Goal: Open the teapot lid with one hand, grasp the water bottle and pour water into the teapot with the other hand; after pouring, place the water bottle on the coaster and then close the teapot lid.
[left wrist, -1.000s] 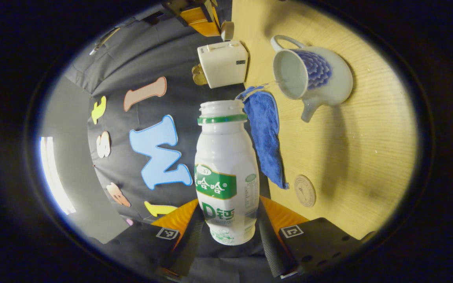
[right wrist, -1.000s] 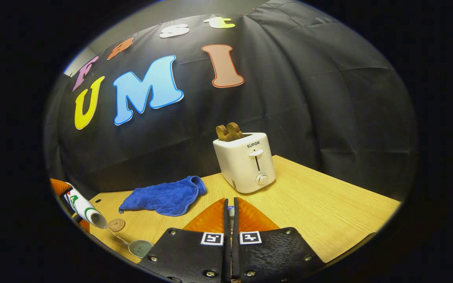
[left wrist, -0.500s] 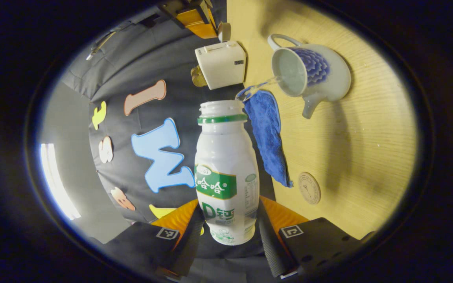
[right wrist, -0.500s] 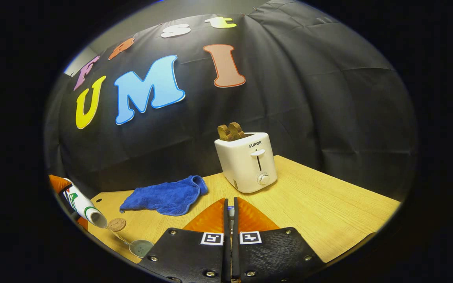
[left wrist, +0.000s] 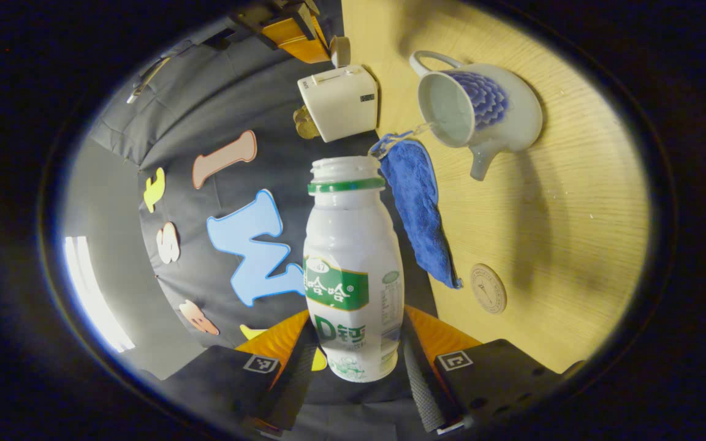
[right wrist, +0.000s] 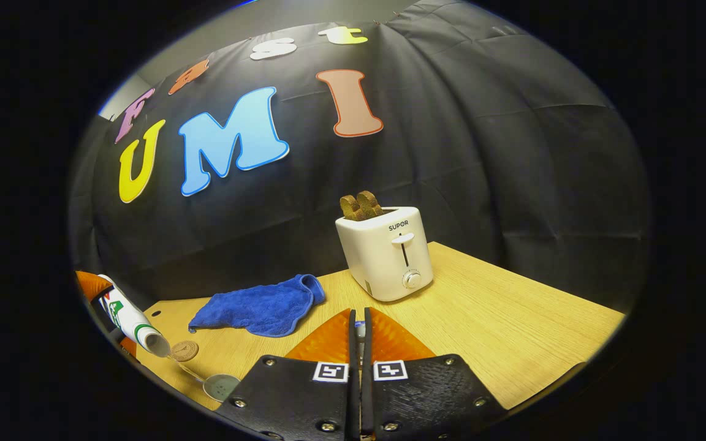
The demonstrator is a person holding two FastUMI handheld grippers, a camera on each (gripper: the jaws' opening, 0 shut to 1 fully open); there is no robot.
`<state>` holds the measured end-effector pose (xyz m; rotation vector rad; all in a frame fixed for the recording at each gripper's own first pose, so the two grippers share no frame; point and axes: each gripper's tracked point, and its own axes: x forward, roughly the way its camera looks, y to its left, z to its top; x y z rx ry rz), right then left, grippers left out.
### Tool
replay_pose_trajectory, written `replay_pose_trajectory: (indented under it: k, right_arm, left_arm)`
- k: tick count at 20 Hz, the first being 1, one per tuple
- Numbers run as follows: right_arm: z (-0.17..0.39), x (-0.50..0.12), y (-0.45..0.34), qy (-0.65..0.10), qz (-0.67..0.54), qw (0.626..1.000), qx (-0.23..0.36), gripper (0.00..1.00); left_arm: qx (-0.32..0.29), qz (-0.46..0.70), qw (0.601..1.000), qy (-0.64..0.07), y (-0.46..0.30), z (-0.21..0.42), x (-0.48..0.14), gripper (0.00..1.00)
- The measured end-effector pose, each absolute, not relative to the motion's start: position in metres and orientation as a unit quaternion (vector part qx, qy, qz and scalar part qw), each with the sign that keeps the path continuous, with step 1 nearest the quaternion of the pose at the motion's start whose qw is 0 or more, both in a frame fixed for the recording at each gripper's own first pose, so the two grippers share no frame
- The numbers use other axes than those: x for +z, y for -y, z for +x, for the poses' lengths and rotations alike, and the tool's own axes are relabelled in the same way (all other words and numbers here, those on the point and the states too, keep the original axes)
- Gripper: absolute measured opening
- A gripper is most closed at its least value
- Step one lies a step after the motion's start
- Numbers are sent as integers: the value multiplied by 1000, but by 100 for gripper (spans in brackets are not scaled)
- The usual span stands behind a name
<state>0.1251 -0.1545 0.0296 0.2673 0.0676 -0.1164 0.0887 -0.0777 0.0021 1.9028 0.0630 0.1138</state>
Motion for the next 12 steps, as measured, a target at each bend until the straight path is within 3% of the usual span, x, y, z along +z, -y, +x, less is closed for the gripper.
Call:
replay_pose_trajectory:
  k: [12]
  right_arm:
    - [126, 27, 156, -38, 137, 988, -57, 1]
  left_arm:
    - [47, 837, 545, -15, 85, 85, 0, 79]
